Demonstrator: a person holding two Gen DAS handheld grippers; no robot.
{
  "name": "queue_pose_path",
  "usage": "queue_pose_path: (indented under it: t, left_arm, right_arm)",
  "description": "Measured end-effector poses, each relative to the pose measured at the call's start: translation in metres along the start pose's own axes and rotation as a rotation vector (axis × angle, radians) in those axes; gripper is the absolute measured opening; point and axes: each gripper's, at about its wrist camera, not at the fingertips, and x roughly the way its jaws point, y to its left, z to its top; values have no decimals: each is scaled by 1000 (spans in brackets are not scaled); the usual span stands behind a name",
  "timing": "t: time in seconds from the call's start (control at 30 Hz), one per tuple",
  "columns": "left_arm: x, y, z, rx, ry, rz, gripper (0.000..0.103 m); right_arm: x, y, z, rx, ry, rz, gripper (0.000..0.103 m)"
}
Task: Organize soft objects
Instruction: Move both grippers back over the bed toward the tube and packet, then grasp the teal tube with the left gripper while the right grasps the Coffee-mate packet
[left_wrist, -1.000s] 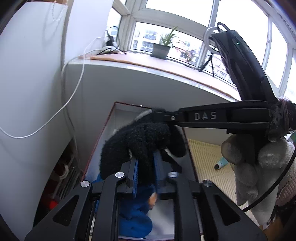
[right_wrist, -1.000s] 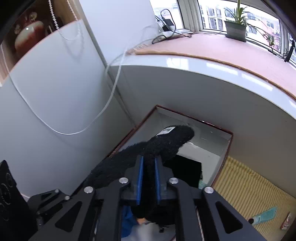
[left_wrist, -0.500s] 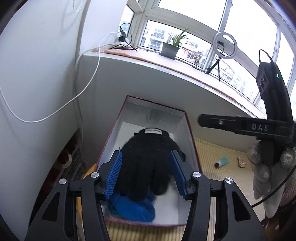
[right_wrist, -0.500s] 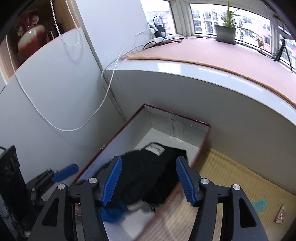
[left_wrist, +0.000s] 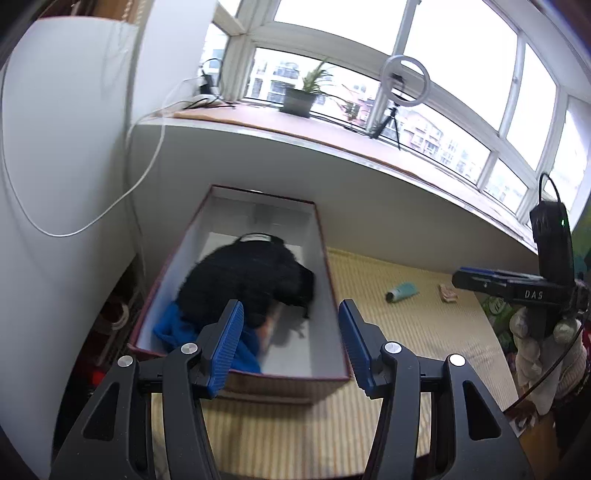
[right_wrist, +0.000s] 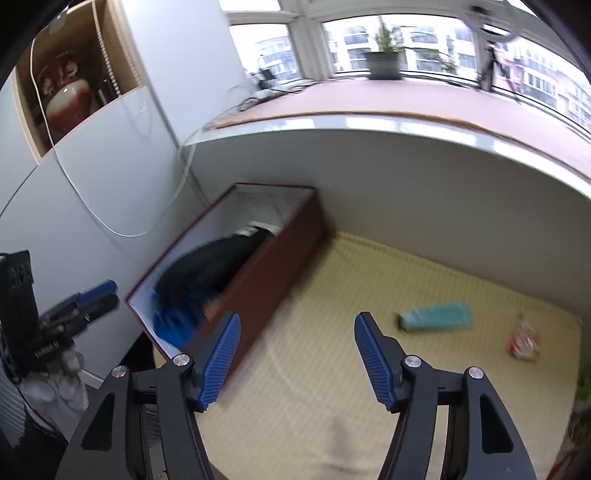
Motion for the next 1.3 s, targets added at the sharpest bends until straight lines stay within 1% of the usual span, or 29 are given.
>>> queue_pose_path:
  t: [0.13, 0.23, 0.3, 0.43, 0.57, 0.63, 0.7, 0.8, 0.87, 1.0, 1.07, 1.17, 1.3]
  left_arm:
    - [3, -25, -8, 30, 10, -42, 53]
    - [12, -43, -13, 56, 34, -78, 54]
    - [23, -57, -15, 78, 54, -101, 58]
    - [44, -81, -19, 110, 91, -143, 58]
    - [68, -105, -22, 135, 124, -181, 58]
    - [82, -120, -23, 157, 137, -192, 58]
    - [94, -133, -22, 185, 144, -186, 58]
    - [117, -150, -20, 217, 176, -206, 58]
    - [133, -160, -18, 237, 191, -189, 58]
    - [162, -175, -13, 266, 230, -186, 58]
    - [177, -184, -12, 303, 246, -179, 58]
    - [196, -194, -13, 369, 251, -151, 58]
    - [225, -200, -10, 380, 281, -127, 58]
  right_arm:
    - [-25, -32, -30, 41, -13, -58, 61]
    - [-41, -53, -50, 83, -25, -94, 61]
    - [-49, -66, -60, 111, -26, -104, 61]
    - [-63, -95, -79, 175, -34, -140, 61]
    - [-74, -125, -92, 259, -61, -165, 61]
    - [-75, -138, -94, 280, -67, -184, 61]
    - [-75, -148, -94, 275, -70, -215, 61]
    - [-72, -162, -92, 280, -55, -226, 61]
    - [-67, -175, -91, 306, -35, -234, 63]
    - [-56, -195, -86, 326, -21, -245, 63]
    - [-48, -201, -83, 325, -24, -251, 64]
    - [-32, -209, -78, 329, -18, -234, 64]
    - [-6, -215, -71, 300, -5, -270, 64]
